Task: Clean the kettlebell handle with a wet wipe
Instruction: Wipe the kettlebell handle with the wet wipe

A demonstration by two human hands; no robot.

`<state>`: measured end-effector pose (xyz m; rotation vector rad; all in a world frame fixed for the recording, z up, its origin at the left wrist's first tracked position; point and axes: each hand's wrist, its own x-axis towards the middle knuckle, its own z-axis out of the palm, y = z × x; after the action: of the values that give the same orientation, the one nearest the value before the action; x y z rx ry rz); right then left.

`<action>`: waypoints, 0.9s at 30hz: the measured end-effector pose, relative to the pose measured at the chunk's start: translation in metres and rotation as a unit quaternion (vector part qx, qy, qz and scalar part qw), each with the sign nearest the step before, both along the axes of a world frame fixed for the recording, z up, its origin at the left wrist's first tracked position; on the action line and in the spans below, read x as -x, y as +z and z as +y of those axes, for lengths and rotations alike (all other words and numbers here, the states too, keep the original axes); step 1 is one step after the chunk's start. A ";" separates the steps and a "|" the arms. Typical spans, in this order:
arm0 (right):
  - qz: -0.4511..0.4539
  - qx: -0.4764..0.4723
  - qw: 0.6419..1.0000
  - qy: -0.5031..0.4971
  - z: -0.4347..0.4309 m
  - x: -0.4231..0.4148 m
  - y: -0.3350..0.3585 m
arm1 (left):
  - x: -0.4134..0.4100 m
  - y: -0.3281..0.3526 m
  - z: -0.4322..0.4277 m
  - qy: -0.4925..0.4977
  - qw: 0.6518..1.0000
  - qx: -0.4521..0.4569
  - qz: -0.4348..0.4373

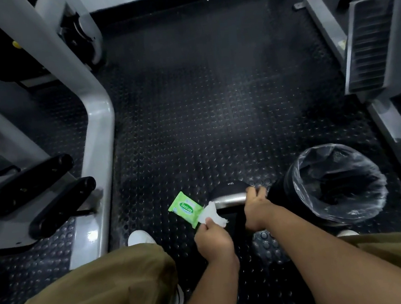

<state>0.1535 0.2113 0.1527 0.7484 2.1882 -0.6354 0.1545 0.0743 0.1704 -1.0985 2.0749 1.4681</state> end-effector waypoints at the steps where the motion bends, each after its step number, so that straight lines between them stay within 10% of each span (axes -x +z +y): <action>1: 0.000 0.002 1.000 0.001 0.000 0.000 0.000 | 0.001 0.004 -0.001 -0.005 1.000 0.008 -0.007; 18: -0.008 0.008 0.999 -0.030 0.001 0.007 0.004 | 0.029 0.060 0.072 0.158 0.926 -0.311 -0.142; 27: -0.045 -0.026 0.999 -0.006 -0.002 0.007 0.004 | 0.044 0.064 0.050 0.146 0.923 -0.333 -0.129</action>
<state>0.1463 0.2095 0.1567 0.8017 2.1261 -0.5429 0.1108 0.1239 0.2342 -1.2414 1.1176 1.8477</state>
